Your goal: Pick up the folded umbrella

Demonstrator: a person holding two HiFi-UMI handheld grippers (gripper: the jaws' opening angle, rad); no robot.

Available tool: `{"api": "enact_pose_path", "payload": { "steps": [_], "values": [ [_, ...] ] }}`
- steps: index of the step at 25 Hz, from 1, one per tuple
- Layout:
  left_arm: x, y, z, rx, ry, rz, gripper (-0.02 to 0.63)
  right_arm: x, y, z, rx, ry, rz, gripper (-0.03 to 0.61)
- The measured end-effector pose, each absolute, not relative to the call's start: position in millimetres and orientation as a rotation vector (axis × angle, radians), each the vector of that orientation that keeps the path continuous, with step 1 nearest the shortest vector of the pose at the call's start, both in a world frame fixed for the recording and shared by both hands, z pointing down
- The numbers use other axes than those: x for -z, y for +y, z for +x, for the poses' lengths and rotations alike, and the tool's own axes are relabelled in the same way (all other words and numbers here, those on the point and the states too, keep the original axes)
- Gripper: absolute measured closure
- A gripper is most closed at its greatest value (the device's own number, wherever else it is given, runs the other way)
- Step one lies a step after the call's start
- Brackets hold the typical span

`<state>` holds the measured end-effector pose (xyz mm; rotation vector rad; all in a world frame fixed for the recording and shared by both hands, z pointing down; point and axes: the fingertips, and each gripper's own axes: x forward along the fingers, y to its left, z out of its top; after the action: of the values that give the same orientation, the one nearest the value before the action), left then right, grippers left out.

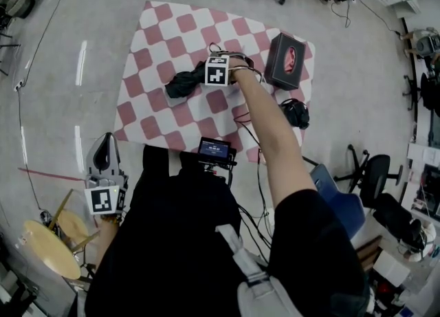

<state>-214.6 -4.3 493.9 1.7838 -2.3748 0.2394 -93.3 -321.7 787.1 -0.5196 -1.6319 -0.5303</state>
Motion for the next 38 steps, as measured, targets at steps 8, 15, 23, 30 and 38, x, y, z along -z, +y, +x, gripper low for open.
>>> {"api": "enact_pose_path", "payload": {
  "steps": [8,15,23,30,38],
  "values": [
    [-495,-17,-211,-0.235,-2.356,1.803,0.598,-790,-324,-92,0.426,-1.588,-0.523,0.275],
    [-492,-28,-207,-0.228,-2.345,1.842,0.598,-790,-323,-91,0.411,-1.611,-0.509,0.28],
    [-491,-29,-208,-0.22,-2.343,1.86,0.598,-789,-320,-87,0.404,-1.6,-0.46,0.332],
    [-487,-27,-212,-0.252,-2.324,1.86,0.598,-790,-316,-80,0.431,-1.614,-0.36,0.37],
    [-477,-28,-230,-0.226,-2.327,1.927,0.598,-786,-300,-72,0.23,-1.759,-0.215,0.382]
  ]
}}
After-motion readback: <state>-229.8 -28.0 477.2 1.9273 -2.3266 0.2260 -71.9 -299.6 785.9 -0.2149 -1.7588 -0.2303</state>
